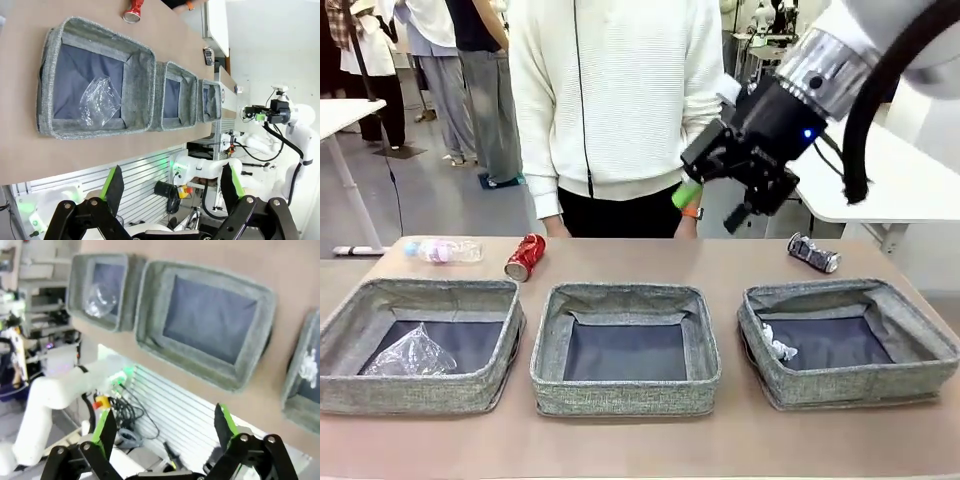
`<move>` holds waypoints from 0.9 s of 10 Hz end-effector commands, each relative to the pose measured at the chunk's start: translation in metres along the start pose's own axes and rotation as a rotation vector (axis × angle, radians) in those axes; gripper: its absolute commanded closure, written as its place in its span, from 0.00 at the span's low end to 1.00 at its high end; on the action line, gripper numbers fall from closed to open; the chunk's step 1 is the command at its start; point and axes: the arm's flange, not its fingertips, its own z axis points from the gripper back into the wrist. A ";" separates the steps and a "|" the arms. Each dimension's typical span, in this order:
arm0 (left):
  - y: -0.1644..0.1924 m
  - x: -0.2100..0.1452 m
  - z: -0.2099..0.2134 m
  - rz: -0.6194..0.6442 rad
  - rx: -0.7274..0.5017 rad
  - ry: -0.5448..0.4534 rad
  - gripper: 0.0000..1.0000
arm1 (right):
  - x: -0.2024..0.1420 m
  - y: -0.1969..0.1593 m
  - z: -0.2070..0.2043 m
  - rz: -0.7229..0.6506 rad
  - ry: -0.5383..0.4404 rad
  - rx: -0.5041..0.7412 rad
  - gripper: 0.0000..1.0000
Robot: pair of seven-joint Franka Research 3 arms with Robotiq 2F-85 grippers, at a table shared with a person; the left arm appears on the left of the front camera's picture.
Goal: Sort the waste into the appropriate baskets.
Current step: Place the picked waste into the Fabric basket indicated by the person.
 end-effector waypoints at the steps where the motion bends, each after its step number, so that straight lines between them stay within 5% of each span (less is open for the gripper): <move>1: -0.003 0.000 0.000 0.013 -0.012 -0.009 0.00 | 0.018 0.025 0.007 0.109 0.007 0.065 0.00; 2: 0.000 0.000 0.000 0.000 0.000 0.000 0.00 | 0.000 0.000 0.000 0.000 0.000 0.000 0.00; 3: -0.007 0.008 -0.031 -0.036 -0.062 0.076 0.00 | 0.021 -0.018 0.013 -0.116 -0.049 0.084 0.00; 5: -0.014 0.017 -0.072 -0.059 -0.150 0.161 0.00 | 0.011 -0.100 0.083 -0.245 -0.063 0.450 0.00; 7: -0.009 0.021 -0.088 -0.033 -0.197 0.214 0.00 | -0.041 -0.194 0.139 -0.293 -0.024 0.790 0.00; 9: -0.005 0.023 -0.096 -0.018 -0.204 0.223 0.00 | -0.097 -0.269 0.160 -0.374 -0.076 0.822 0.00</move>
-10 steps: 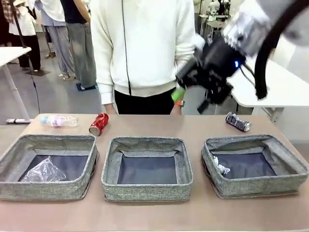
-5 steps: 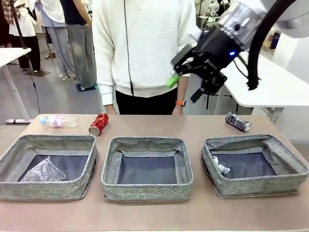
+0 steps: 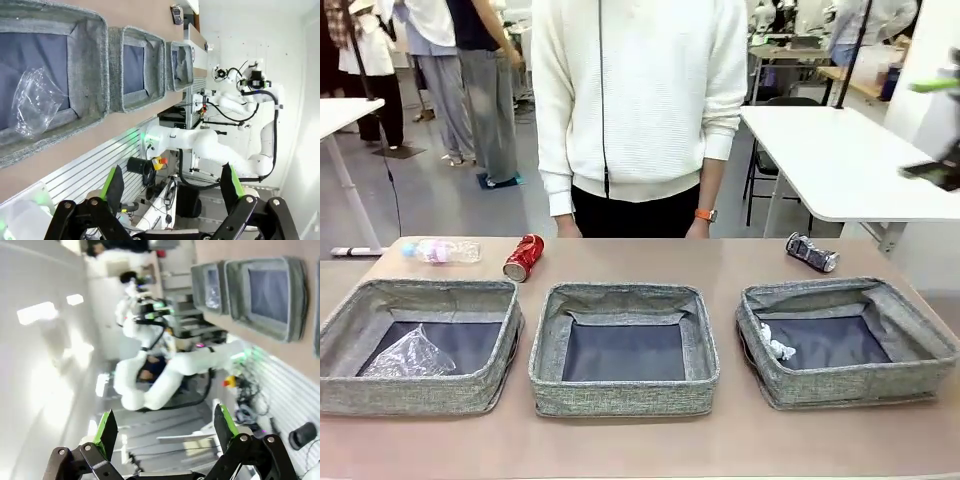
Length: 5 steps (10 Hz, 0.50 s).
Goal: Sort the waste into the appropriate baskets.
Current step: Place the picked waste into the Fabric basket indicated by the person.
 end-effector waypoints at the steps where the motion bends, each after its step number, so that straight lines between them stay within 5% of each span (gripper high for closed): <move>1: 0.002 0.004 0.010 -0.015 -0.077 -0.031 0.00 | -0.016 -0.052 0.039 -0.030 -0.058 0.068 0.00; 3: 0.011 0.006 0.014 -0.066 -0.221 0.057 0.00 | -0.025 -0.100 0.038 -0.043 -0.110 0.154 0.00; 4: 0.014 0.007 0.013 -0.103 -0.272 0.045 0.00 | -0.013 -0.112 0.017 -0.090 -0.136 0.061 0.00; 5: 0.007 0.002 0.006 -0.016 -0.114 0.004 0.00 | -0.037 -0.086 0.060 -0.070 -0.107 0.155 0.00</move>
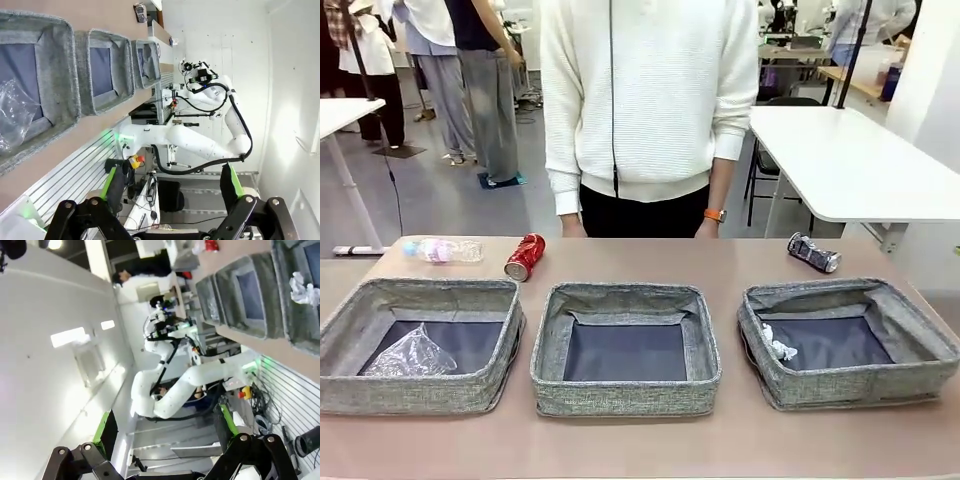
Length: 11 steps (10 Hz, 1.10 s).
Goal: Sort the waste into the appropriate baskets.
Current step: Place the picked waste into the Fabric basket indicated by the person, then pick up the waste item pointed out by the person.
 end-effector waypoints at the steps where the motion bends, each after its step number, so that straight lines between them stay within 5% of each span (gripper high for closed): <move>1: -0.004 0.000 -0.001 0.025 0.067 -0.017 0.00 | -0.011 0.028 0.014 0.025 0.016 0.016 0.00; 11: -0.004 0.000 -0.001 0.025 0.067 -0.017 0.00 | -0.011 0.028 0.014 0.025 0.016 0.016 0.00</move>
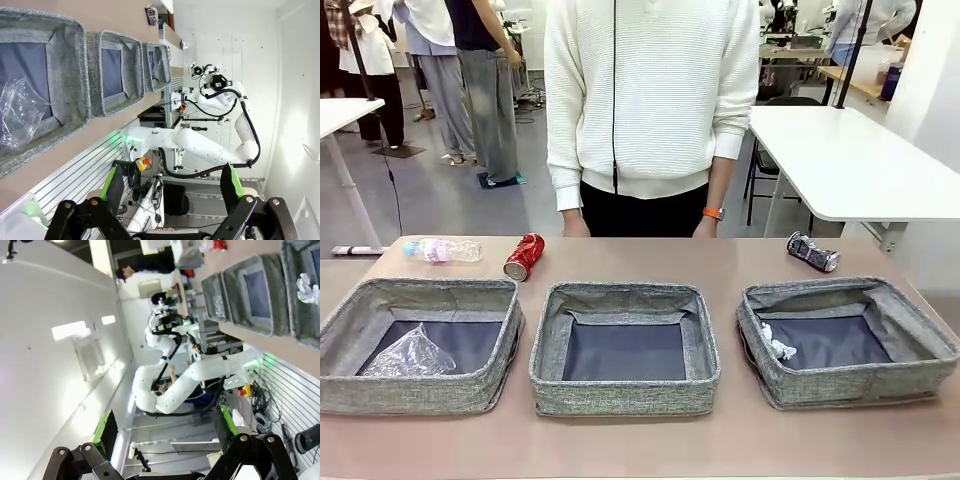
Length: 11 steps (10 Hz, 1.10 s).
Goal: Sort the waste into the appropriate baskets.
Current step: Pick up the waste item pointed out by the person.
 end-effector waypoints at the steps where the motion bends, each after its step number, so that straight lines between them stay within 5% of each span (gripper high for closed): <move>1: -0.003 -0.002 -0.001 0.012 0.015 0.001 0.00 | -0.001 0.006 0.000 -0.011 0.000 0.010 0.00; 11: -0.003 -0.002 -0.001 0.012 0.015 0.001 0.00 | -0.001 0.006 0.000 -0.011 0.000 0.010 0.00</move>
